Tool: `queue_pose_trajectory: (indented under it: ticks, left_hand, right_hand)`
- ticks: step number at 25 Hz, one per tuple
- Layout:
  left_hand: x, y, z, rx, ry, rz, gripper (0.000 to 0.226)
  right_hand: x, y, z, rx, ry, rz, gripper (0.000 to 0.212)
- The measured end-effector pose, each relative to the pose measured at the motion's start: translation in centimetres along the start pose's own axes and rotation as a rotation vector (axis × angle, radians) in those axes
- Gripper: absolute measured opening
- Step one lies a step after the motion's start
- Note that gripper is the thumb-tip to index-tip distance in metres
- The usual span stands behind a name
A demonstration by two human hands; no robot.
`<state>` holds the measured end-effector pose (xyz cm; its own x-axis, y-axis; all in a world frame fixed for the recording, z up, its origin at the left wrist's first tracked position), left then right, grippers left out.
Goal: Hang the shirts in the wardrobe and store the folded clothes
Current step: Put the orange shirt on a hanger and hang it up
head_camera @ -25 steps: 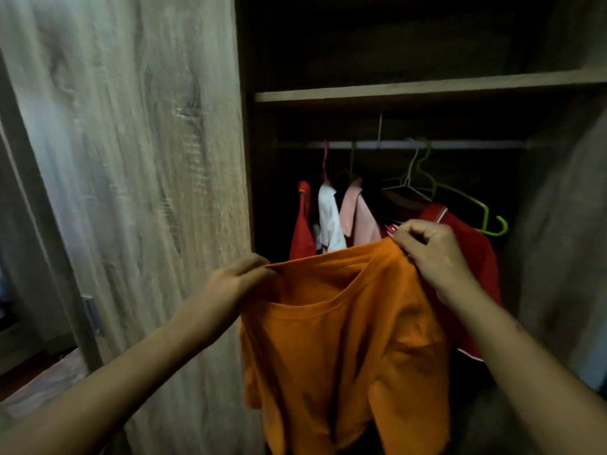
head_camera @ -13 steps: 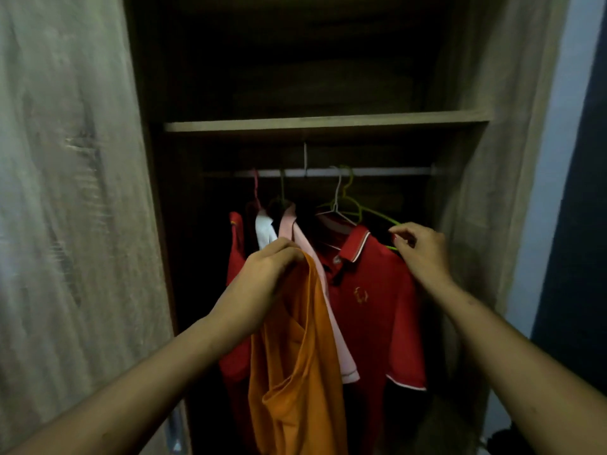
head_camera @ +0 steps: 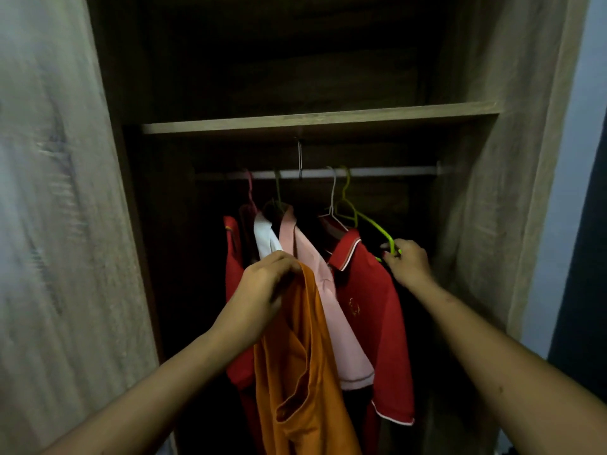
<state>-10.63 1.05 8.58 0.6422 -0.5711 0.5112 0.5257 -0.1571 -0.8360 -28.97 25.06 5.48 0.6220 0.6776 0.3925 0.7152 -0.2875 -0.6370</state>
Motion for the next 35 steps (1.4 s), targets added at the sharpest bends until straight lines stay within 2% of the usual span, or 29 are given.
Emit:
queue_pose_trajectory:
  ticks: [2,7,10,13,15,18,21,23,24,26,28,33,35]
  left_hand:
    - [0.1,0.1,-0.2,0.029,0.016,-0.004,0.035]
    - [0.3,0.1,-0.4,0.062,-0.019,0.000,0.040]
    - [0.3,0.3,-0.7,0.065,-0.043,-0.031,0.041]
    - [0.6,0.9,-1.6,0.079,-0.057,-0.053,0.039]
    - [0.7,1.5,-2.0,0.087,-0.064,-0.063,0.040]
    - [0.7,2.3,-2.4,0.117,-0.062,-0.096,0.040]
    - [0.9,3.1,-3.1,0.133,-0.067,-0.139,0.039]
    - [1.1,3.6,-3.2,0.131,-0.057,-0.178,0.038]
    - [1.1,3.8,-3.2,0.121,-0.044,-0.198,0.038]
    - [1.2,4.1,-3.0,0.101,-0.028,-0.235,0.039]
    - [1.4,4.4,-2.8,0.084,-0.022,-0.255,0.041]
    - [2.7,5.2,-2.5,0.199,0.090,-0.300,0.043]
    - [3.2,5.3,-2.3,0.240,0.166,-0.302,0.049]
  right_hand:
    - [-0.7,0.6,-1.3,0.046,-0.102,-0.038,0.021]
    - [0.9,2.5,-3.7,0.147,-0.365,0.119,0.027]
    - [2.3,5.9,-3.5,0.179,-0.473,0.151,0.024]
    - [1.3,12.2,1.5,-0.002,-0.554,0.153,0.015]
    - [-0.5,15.2,4.5,-0.176,-0.550,0.084,0.021]
    - [-0.5,15.9,5.3,-0.217,-0.449,0.065,0.025]
    - [2.9,17.2,3.6,-0.080,-0.471,0.174,0.014]
    - [4.5,18.5,1.8,-0.019,-0.492,0.150,0.006]
    - [4.7,18.8,0.9,-0.037,-0.513,0.104,0.007]
    - [4.7,18.8,-1.2,-0.061,-0.524,0.050,0.023]
    - [5.5,18.8,-3.7,-0.042,-0.564,0.089,0.020]
    - [8.2,20.4,-10.4,0.001,-0.972,0.208,0.019]
    - [8.7,20.9,-13.7,0.082,-1.019,0.237,0.014]
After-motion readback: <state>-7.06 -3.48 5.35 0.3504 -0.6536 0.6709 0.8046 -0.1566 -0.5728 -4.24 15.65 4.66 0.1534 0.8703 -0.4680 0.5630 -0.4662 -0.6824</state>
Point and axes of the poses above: each hand's wrist, its own y-axis away from the middle knuckle, its own x-axis out of the back of the hand, z = x × y, the point moved 6 cm from there along -y, towards the middle knuckle, and after that the axes turned 11 degrees about z, right-handed, at the moved point
